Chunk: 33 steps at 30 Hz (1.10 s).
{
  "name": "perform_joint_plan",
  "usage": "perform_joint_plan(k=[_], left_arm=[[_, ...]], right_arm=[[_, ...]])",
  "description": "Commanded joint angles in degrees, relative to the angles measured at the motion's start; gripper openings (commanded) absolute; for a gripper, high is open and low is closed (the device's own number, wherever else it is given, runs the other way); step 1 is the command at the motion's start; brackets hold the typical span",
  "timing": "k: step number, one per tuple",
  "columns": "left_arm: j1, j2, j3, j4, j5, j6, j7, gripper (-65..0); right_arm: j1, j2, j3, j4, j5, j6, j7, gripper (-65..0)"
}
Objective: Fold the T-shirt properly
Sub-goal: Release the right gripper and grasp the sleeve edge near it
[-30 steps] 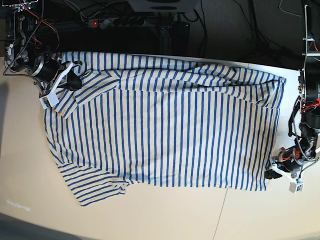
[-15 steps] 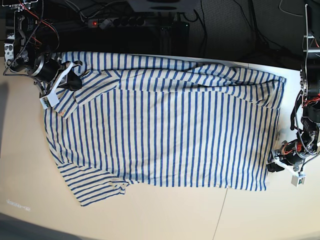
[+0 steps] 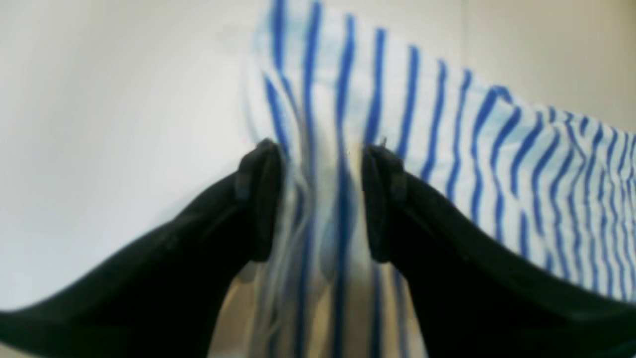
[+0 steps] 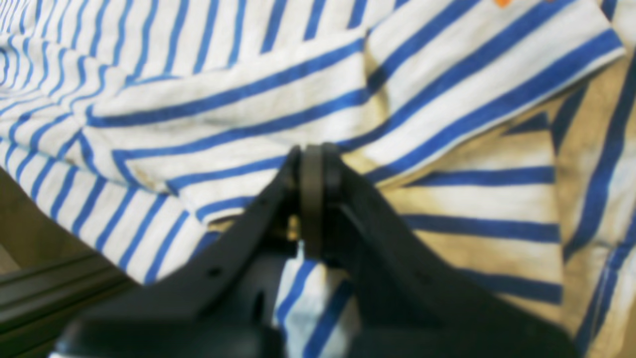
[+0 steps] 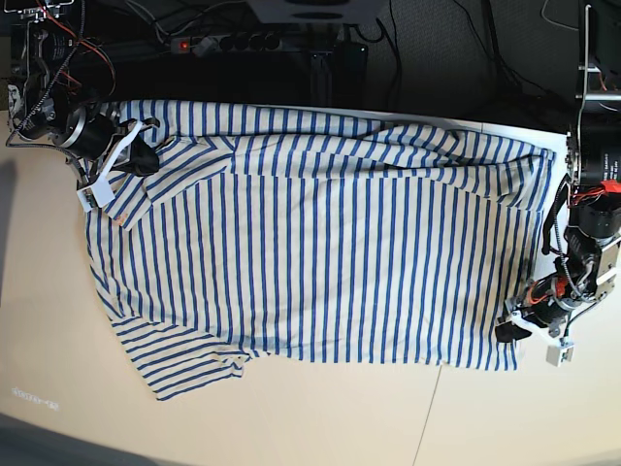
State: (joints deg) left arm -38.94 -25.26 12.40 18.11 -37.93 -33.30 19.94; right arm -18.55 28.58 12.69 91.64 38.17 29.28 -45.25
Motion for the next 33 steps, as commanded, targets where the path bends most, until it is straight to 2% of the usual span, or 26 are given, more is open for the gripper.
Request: perform_joint_plan(k=[1,11,13,16,17,20,25,31,33], left_arm=[[-0.94,0.24,0.11,0.24,0.87,-1.05,2.71,-34.5],[-0.94,2.73,0.11,0.24,1.55,-1.03,2.99,-35.8],[-0.94,2.69,0.11,0.24,2.01,-1.03,2.97,-42.4],[-0.92,2.71,0.11,0.26,3.82,-1.05,2.16,-62.9],[-0.94,2.69,0.11,0.26,4.42,-1.05,2.10,-65.0],[-0.94,2.69,0.11,0.26,5.77,-1.62,2.12,-65.0],[-0.92,2.69,0.11,0.26,5.81,-6.70,2.34,-65.0],[-0.92,2.69,0.11,0.26,6.03,-6.70,3.08,-65.0],[-0.92,2.69,0.11,0.26,6.05,-6.70,3.26,-65.0]], right_arm=[[-0.07,0.92,0.39,0.17,-0.85,0.96,-1.55,-65.0],[-0.07,0.92,0.39,0.17,-0.83,0.96,-1.57,-65.0],[-0.04,0.92,0.39,0.17,-0.83,0.96,-1.55,-65.0],[0.00,0.92,0.39,0.20,0.39,0.96,-1.49,-65.0],[0.15,0.92,0.39,0.22,1.01,0.96,-1.49,-65.0],[1.88,0.92,0.57,0.42,1.97,0.96,-1.51,-65.0],[6.29,0.94,2.56,1.81,3.15,0.96,-1.53,-65.0],[13.22,1.22,4.09,1.90,4.22,0.98,-4.17,-65.0],[15.28,1.27,4.09,1.40,2.45,0.94,-4.26,-65.0]])
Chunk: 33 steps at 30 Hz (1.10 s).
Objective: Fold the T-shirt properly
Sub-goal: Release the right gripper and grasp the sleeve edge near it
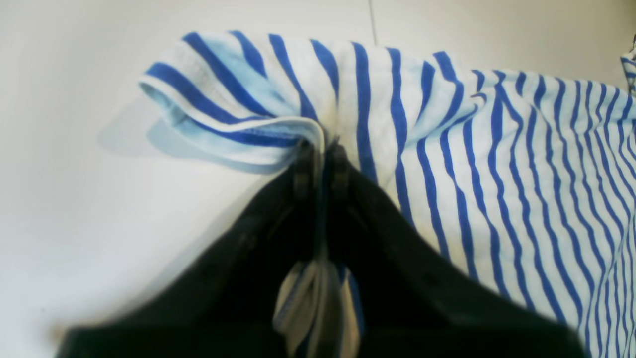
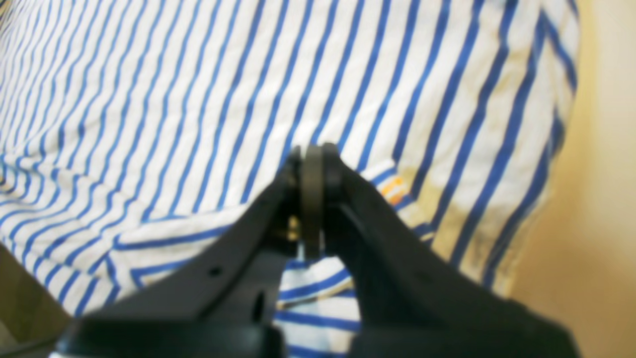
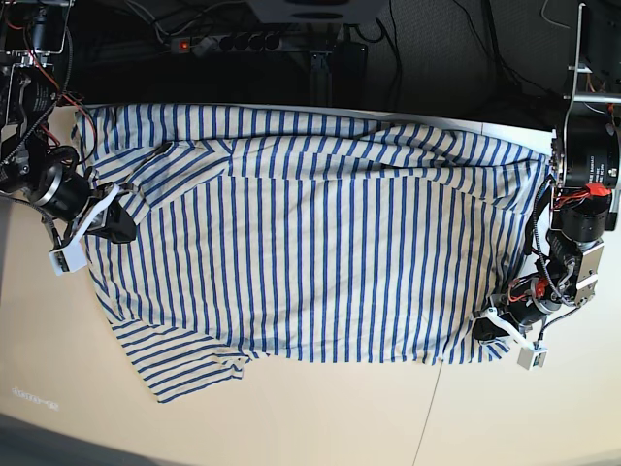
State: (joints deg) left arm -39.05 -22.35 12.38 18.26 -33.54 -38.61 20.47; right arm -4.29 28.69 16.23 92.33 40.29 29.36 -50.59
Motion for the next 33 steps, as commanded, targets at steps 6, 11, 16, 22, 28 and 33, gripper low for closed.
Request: perform_joint_plan(k=[6,11,16,22,28,33], left_arm=[[-0.81,-0.22,0.13,0.11,1.68,-1.39,3.76,-65.0],[-0.81,-0.22,0.13,0.11,1.66,-1.39,5.05,-65.0],[-0.79,-0.22,0.13,0.11,1.66,-1.39,5.14,-65.0],[-0.79,-0.50,0.13,0.11,1.66,-1.39,5.51,-65.0],[-0.81,-0.50,0.13,0.11,1.09,-1.39,5.49,-65.0],[-0.79,-0.39,0.13,0.11,-0.09,-1.39,5.33,-65.0]], right_arm=[[11.37,1.14,0.55,-10.14,-3.30,0.81,6.05,-65.0],[26.67,1.11,0.55,-30.38,-4.22,0.83,8.28,-65.0],[40.15,1.14,0.57,-51.25,-8.00,0.83,13.09,-36.4],[48.02,1.14,0.57,-72.72,-11.02,0.35,19.96,-30.7],[47.54,0.74,0.57,-81.96,-10.82,0.22,20.22,-30.7],[47.69,-1.84,0.55,-81.81,-12.50,0.46,20.22,-30.7]])
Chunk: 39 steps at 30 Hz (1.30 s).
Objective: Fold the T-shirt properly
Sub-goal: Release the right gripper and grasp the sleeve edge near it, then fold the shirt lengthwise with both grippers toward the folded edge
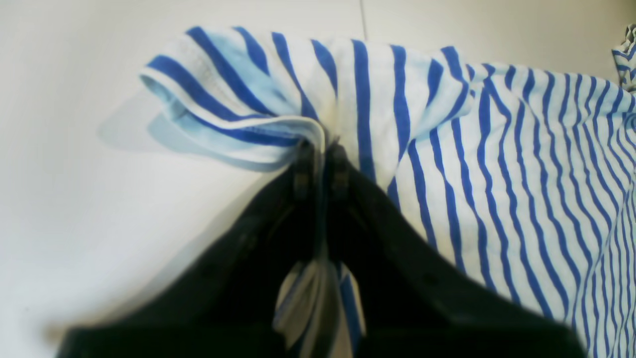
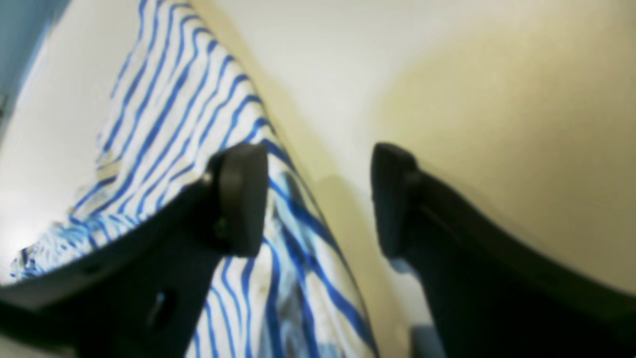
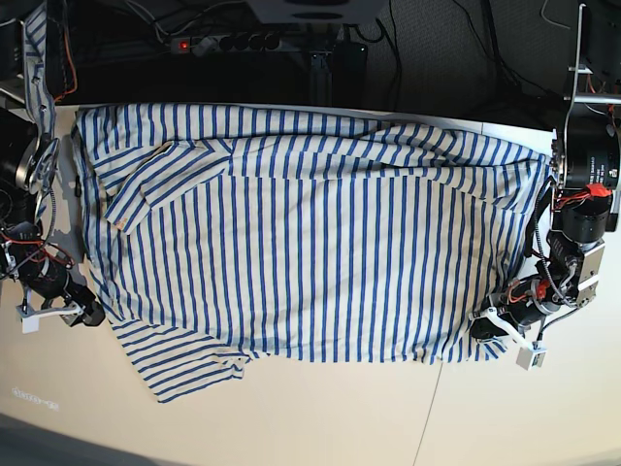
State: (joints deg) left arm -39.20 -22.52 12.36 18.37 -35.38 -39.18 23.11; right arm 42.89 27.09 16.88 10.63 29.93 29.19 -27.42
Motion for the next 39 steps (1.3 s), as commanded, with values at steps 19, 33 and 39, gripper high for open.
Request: perform_joint_plan(k=[19,33,39], left_arm=[[-0.66,-0.20,0.15,0.00,1.73,-0.82,2.32,-65.0],[-6.38,-3.89,0.15,0.11,-5.01,-0.82,5.03,-65.0],[-8.41,-7.23,0.15,0.90,-15.69,-0.82,15.91,-65.0]], right_arm=[[0.39,-5.66,-0.13,3.91,-14.23,1.29,-2.99,-65.0],[0.22,-3.89,-0.13,12.96,-4.22,5.64,-13.51,-65.0],[0.15,-1.44,-0.13,15.26,2.86,6.23,-16.94,-65.0]])
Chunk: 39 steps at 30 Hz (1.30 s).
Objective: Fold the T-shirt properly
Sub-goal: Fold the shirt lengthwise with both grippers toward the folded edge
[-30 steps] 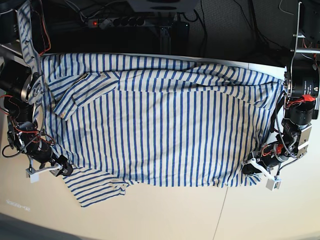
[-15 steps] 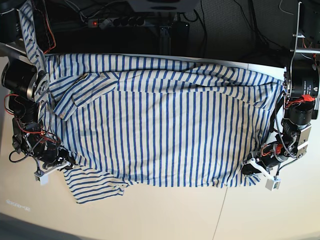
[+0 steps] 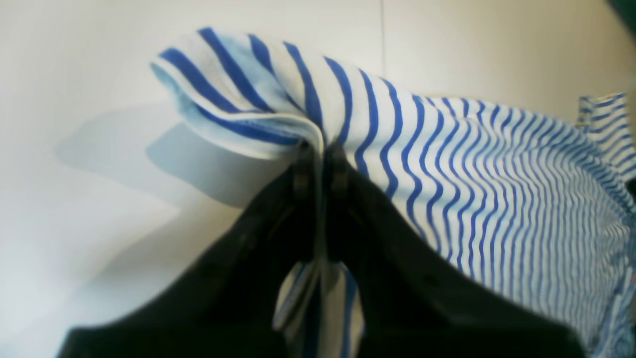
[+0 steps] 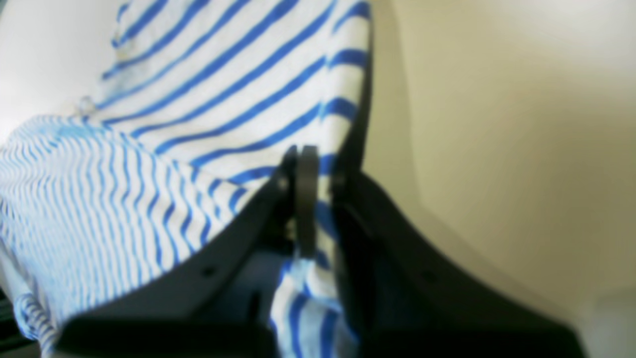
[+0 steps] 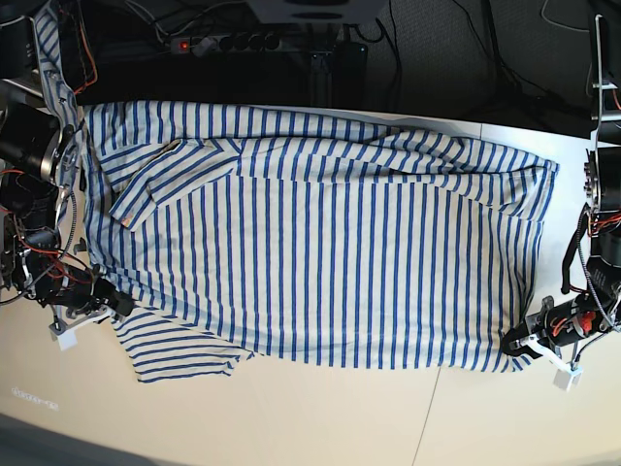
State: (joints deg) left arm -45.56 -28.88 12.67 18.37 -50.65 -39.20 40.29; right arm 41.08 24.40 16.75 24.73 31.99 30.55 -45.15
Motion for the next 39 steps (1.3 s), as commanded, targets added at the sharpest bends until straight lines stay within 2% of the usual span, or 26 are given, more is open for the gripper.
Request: perform_joint_plan(k=[1,5,9,12,24,29,37,38,39], left_arm=[[-1.88,-1.36,-0.15,1.31,-2.89,-0.80,1.46,-65.0],[-1.55,-1.81,-0.15,1.73,-11.32,-0.80,11.67,-65.0],[-1.55,-1.81,-0.15,2.40,-23.10,-0.80,22.60,-65.0],[-0.83,-2.01,-0.15,4.09,-28.22,-0.80,27.45,-65.0],[11.89,-8.46,-0.15,21.38,-33.94,-0.80,30.73,-65.0],[16.39,-10.21,-0.15,26.36,-34.35,-0.80,30.77,-65.0],[18.75,-10.16,-0.15,26.47,-34.35,-0.80,30.73,-65.0],[18.78,-10.14,-0.15,26.47,-34.35,-0.80,30.64,-65.0],[18.75,-10.14,-0.15,26.47,-34.35,-0.80,30.64,-65.0]], right_arm=[[1.90,1.60,0.00,1.70,2.29,4.96,-0.31,-65.0],[1.90,2.75,0.00,3.34,9.33,5.77,-5.16,-65.0],[1.86,3.56,0.00,5.38,16.98,5.77,-12.83,-65.0],[0.59,4.35,0.00,7.48,22.51,5.86,-16.87,-65.0],[-18.40,10.27,0.00,22.69,30.05,5.92,-19.41,-65.0],[-23.82,12.33,0.00,29.16,29.75,5.90,-19.41,-65.0],[-26.64,12.02,0.00,29.31,26.51,5.68,-19.12,-65.0],[-26.62,11.98,0.00,29.31,26.25,5.68,-19.12,-60.0],[-26.47,11.98,0.00,29.31,25.90,5.66,-19.12,-50.1]])
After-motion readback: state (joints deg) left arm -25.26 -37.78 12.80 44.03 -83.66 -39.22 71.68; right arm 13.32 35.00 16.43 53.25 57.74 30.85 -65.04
